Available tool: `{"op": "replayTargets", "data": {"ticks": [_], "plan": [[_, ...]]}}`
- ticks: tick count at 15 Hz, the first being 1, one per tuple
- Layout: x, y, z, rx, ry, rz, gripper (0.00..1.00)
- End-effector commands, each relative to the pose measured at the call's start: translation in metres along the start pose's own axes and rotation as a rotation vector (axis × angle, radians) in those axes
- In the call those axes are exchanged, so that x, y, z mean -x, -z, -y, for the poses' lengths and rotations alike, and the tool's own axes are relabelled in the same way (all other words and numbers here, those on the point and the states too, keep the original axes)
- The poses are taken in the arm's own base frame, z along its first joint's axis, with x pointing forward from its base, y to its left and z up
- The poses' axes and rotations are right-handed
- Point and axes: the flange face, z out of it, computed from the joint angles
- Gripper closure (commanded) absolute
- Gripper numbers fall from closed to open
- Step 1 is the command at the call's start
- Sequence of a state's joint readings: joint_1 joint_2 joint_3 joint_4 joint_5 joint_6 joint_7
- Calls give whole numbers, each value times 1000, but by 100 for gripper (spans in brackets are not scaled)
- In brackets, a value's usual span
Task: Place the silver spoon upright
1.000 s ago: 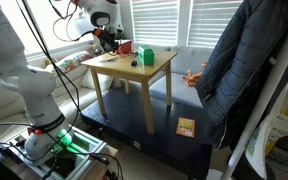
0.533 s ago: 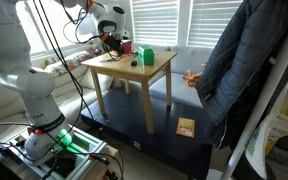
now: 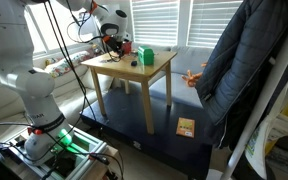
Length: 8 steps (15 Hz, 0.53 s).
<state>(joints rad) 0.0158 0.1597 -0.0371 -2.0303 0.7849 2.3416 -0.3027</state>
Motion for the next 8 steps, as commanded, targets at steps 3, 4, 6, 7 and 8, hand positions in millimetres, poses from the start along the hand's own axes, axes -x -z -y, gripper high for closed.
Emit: {"op": "replayTargets", "data": {"ticks": [3,4,6,7,8], "plan": [[-14,-13,8,-1,-49,-34,6],[-15,-14,9,1,-54,-38,9],[-16,-15,9,2,-61,-44,16],[-17,-16,9,4,-63,-47,19],[-17,-16,10,4,-66,-49,28]]}}
